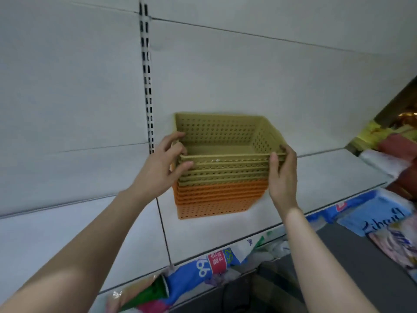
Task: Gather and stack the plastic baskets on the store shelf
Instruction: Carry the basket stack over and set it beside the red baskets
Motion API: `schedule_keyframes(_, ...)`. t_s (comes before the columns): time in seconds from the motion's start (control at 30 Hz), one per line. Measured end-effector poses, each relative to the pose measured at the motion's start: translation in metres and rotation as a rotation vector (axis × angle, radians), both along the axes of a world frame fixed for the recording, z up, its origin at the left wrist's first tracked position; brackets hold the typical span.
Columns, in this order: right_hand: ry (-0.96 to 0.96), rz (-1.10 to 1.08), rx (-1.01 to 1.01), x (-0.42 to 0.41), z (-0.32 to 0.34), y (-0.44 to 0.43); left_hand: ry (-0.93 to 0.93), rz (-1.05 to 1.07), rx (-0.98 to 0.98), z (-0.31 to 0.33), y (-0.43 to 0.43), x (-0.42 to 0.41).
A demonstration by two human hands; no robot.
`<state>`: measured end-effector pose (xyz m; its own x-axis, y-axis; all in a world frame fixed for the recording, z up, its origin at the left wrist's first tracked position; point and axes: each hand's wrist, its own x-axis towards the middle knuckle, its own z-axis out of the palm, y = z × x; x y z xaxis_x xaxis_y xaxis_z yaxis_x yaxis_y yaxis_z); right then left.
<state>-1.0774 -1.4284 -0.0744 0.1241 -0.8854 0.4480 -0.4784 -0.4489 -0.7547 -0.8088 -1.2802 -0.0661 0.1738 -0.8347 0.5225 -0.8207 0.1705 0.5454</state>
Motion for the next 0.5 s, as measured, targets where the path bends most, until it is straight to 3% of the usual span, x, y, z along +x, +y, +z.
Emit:
schedule_keyframes(0.2, -0.01, 0.197, 0.083, -0.026, 0.004, -0.035, 0.056, 0.244, -0.081, -0.004, 0.015, -0.072)
schedule_keyframes(0.37, -0.087, 0.273, 0.105, -0.035, -0.014, -0.039, 0.575, 0.168, -0.164, -0.04, 0.019, -0.102)
schedule_keyframes(0.5, -0.222, 0.311, 0.245, -0.045, -0.075, -0.04, 0.589, 0.21, -0.014, -0.089, 0.013, -0.117)
